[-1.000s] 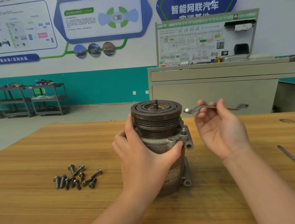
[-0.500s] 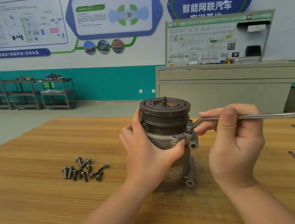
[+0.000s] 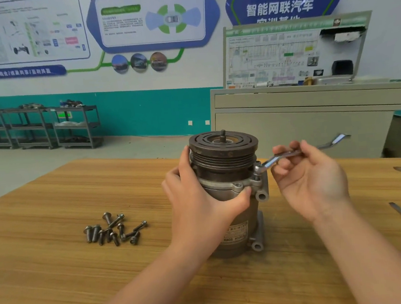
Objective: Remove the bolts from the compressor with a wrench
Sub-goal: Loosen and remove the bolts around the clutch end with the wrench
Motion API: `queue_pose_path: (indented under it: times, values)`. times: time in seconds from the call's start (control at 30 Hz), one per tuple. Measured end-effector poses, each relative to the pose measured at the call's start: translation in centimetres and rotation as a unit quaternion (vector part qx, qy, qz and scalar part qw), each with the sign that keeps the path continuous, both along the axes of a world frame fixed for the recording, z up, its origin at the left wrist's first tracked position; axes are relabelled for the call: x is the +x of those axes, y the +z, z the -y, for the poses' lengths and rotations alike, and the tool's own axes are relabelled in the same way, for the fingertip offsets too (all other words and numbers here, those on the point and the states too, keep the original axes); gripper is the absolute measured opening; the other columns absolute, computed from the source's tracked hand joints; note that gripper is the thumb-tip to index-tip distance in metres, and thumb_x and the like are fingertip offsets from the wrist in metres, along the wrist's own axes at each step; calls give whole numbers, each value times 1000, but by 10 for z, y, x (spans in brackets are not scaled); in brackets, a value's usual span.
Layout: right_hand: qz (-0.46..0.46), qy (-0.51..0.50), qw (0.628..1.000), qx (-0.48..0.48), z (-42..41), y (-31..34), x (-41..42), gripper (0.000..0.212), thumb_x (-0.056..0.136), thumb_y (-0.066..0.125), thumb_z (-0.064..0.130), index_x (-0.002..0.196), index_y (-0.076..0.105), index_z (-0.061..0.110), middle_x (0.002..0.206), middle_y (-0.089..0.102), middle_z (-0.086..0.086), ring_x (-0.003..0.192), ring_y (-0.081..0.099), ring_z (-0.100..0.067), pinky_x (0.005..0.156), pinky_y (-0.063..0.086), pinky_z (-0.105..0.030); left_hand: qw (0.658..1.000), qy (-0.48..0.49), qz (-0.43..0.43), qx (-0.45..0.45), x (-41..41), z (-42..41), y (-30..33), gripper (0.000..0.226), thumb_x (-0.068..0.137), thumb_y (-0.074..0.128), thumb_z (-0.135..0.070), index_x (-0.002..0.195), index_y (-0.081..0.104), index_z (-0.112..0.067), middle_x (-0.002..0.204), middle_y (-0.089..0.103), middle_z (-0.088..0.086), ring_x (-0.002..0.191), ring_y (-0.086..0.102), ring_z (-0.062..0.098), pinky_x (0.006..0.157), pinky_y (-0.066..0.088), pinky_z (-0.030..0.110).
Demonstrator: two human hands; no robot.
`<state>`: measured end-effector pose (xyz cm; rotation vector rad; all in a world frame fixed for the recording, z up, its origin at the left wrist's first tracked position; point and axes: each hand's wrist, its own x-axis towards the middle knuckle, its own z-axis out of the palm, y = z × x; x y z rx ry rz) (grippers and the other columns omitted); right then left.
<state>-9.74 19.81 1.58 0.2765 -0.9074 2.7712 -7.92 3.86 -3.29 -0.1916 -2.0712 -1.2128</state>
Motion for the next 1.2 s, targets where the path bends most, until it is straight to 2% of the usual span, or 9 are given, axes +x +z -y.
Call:
queue_pose_path:
  times: [0.1, 0.2, 0.43, 0.63, 0.7, 0.77, 0.9, 1.03, 1.2]
  values:
    - [-27, -42, 997, -57, -3, 2, 2, 29, 105, 35, 25, 81, 46, 12, 67, 69, -11, 49, 58, -13, 48, 47, -18, 1000, -2, 0, 1, 0, 0, 0, 121, 44, 62, -73, 149, 13, -37, 119, 31, -10, 112, 22, 2, 84, 25, 6]
    - [-93, -183, 978, 40, 2, 2, 11, 25, 105, 37, 29, 86, 44, 16, 66, 69, -9, 48, 60, -14, 49, 49, -21, 1000, -5, -2, 5, -1, 0, 0, 122, 44, 62, -73, 149, 12, -37, 120, 30, -11, 112, 21, 0, 84, 25, 6]
    - [-293, -381, 832, 277, 21, -11, 24, 13, 103, 42, 36, 91, 46, 33, 72, 67, -3, 52, 66, -16, 52, 52, -31, 1000, 8, -6, -7, 1, 0, 0, 123, 44, 60, -77, 149, 11, -36, 121, 30, -9, 110, 20, 0, 86, 25, 9]
    - [-414, -425, 723, 353, 30, -27, 24, 19, 106, 36, 31, 100, 51, 22, 80, 56, -1, 59, 60, -8, 61, 47, -18, 1000, 14, -11, -18, 1, 1, -1, 122, 48, 65, -76, 149, 11, -35, 121, 32, -7, 111, 21, 1, 90, 25, 18]
    - [-379, -420, 768, 300, 37, -27, 28, 18, 105, 35, 24, 94, 49, 21, 78, 57, -7, 53, 57, -14, 57, 45, -19, 1000, 17, -10, -19, 0, 1, -1, 122, 46, 62, -78, 149, 10, -36, 120, 31, -8, 110, 20, 0, 90, 24, 18]
    - [-265, -382, 868, 172, 39, -21, 30, 20, 98, 34, 15, 85, 47, 22, 70, 61, -13, 43, 52, -21, 48, 42, -21, 1000, 15, -3, -17, 0, 1, 0, 124, 44, 59, -79, 149, 8, -38, 119, 29, -10, 109, 20, 0, 85, 25, 14]
    - [-65, -195, 976, 76, 17, -6, 16, 20, 98, 29, 8, 82, 39, 13, 57, 63, -13, 36, 45, -21, 43, 37, -20, 1000, 11, 4, -13, 0, 1, -1, 122, 43, 59, -79, 147, 8, -41, 118, 29, -12, 111, 22, 2, 81, 26, 6]
    - [32, 15, 997, 66, -4, 3, 3, 18, 100, 34, 13, 87, 45, 13, 61, 64, -12, 44, 50, -15, 43, 43, -19, 1000, 14, 2, -18, -1, 2, -1, 121, 43, 59, -80, 146, 8, -42, 117, 29, -13, 110, 22, 1, 82, 26, 6]
    - [-16, -40, 999, 16, 0, -3, 3, 24, 104, 36, 19, 84, 48, 14, 65, 67, -11, 48, 55, -15, 47, 47, -20, 1000, 8, 3, -20, -1, 2, 0, 120, 43, 60, -79, 145, 7, -44, 118, 29, -13, 111, 22, 1, 82, 27, 9]
